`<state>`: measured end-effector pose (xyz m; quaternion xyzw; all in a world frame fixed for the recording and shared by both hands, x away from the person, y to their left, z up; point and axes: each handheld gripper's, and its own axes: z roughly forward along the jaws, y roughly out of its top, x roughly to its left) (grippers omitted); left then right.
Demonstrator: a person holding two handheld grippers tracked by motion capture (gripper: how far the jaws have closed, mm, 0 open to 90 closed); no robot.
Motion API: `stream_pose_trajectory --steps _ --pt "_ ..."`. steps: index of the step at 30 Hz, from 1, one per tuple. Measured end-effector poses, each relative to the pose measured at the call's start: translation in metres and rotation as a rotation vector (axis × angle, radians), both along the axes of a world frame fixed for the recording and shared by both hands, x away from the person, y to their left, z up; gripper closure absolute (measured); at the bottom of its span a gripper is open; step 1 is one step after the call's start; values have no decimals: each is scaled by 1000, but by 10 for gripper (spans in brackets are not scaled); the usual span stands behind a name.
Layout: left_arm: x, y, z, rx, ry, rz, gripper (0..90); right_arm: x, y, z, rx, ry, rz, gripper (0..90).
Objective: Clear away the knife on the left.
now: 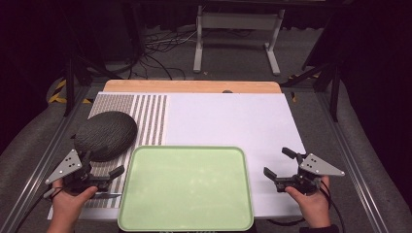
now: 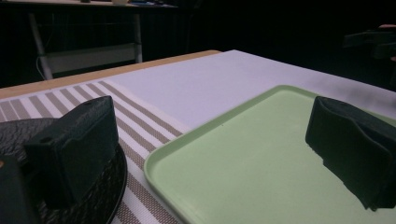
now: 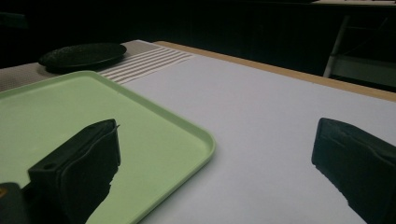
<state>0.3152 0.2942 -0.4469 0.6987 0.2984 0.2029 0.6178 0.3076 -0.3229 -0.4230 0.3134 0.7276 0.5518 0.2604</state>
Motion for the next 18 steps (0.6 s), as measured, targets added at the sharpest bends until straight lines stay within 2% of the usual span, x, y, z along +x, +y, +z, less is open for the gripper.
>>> stream_pose_trajectory --steps 4,11,16,18 --pt "0 2 1 -5 0 13 36 -1 4 1 -17 -2 15 28" --pt "0 0 3 28 18 0 46 -1 3 1 -10 -6 18 27" --pt "-1 -2 6 13 27 -9 48 -1 5 0 -17 -2 20 27" --pt "2 -4 7 -15 55 -27 50 -1 5 0 -18 -1 16 28"
